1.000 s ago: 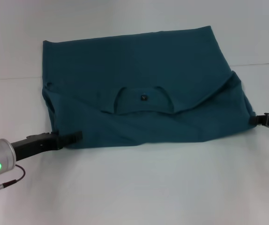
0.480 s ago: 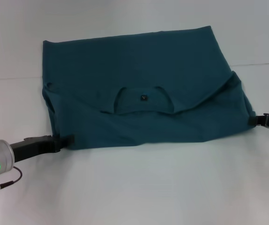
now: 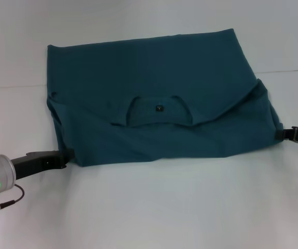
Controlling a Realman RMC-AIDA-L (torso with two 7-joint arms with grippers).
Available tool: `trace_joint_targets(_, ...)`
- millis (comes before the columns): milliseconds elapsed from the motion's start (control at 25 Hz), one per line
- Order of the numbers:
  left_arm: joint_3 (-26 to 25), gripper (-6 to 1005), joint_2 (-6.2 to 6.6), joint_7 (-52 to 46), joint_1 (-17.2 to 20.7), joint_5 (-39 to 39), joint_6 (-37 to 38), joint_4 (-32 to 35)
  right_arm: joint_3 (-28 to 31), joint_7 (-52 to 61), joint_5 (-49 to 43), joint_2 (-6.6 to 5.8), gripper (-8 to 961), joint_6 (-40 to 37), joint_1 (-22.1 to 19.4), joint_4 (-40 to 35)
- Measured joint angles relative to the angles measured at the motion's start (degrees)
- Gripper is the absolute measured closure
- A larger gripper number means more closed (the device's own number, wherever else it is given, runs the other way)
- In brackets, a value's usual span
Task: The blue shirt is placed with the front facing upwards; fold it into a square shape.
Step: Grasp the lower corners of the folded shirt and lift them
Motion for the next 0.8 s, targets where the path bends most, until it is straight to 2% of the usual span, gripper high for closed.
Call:
trace_joint_targets(240, 0.0, 997, 0.00, 0.0, -0.1, 0.0, -0.3, 0.0, 0.0, -0.2, 0.0, -0.01, 943, 0.0, 0.0, 0.0)
trace_joint_targets(800, -0.7, 998, 0.18, -3.5, 2.4, 2.7, 4.1, 5.1, 0.5, -4.0, 0.2, -0.17, 942, -2.8, -2.2, -0.5)
